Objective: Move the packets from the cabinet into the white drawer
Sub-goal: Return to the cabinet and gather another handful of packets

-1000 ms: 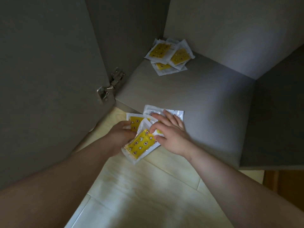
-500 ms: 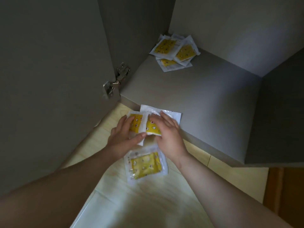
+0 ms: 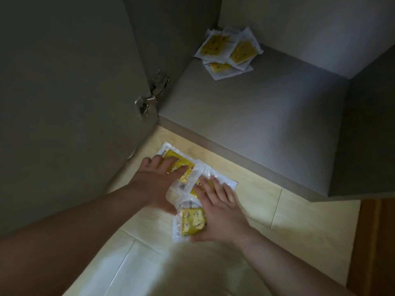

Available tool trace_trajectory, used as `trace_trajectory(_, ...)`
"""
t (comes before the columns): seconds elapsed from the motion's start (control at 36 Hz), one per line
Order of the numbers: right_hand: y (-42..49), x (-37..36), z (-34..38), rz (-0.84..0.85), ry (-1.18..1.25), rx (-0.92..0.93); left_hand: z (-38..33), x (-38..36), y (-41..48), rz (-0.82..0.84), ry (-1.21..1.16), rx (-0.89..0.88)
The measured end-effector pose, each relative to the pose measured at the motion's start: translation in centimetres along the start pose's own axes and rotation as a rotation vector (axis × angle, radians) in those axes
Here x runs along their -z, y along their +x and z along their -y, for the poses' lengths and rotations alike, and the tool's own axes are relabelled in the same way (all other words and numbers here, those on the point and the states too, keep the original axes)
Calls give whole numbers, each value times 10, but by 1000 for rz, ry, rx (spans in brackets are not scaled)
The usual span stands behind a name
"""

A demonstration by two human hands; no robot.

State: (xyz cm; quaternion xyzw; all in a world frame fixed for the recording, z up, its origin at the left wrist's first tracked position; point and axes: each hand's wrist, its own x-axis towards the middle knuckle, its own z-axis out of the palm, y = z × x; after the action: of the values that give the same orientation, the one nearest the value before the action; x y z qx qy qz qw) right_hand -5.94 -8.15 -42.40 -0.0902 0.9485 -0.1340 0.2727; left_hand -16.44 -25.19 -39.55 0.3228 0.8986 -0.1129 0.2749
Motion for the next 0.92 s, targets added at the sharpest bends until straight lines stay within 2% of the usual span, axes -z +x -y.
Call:
trace_trajectory(0.11,-1,-1,2,-47,56,-53,-8,-7,-1,12,-19,-27)
trace_trajectory(0.19,1,-1,7,-128,106,-80,-13,-8,-2,17,-151,-39)
trace_trajectory(0.28,5,-7,9,-384,53,-101,-13,-12,-6,-19,-231,-49)
trace_trajectory(0.33,11,-13,9,-477,3,-88,-14,-20,-8,-115,-231,-76)
trace_trajectory(0.36,13,-16,8,-468,-16,-79,-13,-24,-8,-165,-207,-92)
trace_trajectory(0.47,20,-25,10,-586,-174,-34,-14,-38,-7,-402,-271,-42)
trace_trajectory(0.53,26,-21,13,-546,-167,-68,-19,-28,-11,-470,-330,-21)
trace_trajectory(0.58,25,-3,17,-559,36,-179,-21,-17,-13,-456,-495,82)
trace_trajectory(0.61,24,8,18,-588,239,-250,-20,-13,-12,-424,-620,172)
trace_trajectory(0.64,22,20,19,-565,477,-340,-19,-8,-11,-375,-785,241)
trace_trajectory(0.69,22,32,20,-489,1162,-456,-20,2,-9,-348,-1153,306)
trace_trajectory(0.75,21,37,22,-490,1561,-453,-24,13,-11,-285,-1526,314)
trace_trajectory(0.81,19,42,25,-492,1774,-411,-27,20,-13,-142,-1845,272)
trace_trajectory(0.83,19,44,26,-482,1809,-391,-27,24,-15,-80,-1930,215)
trace_trajectory(0.92,20,53,29,-494,1756,-336,-28,33,-16,4,-1967,67)
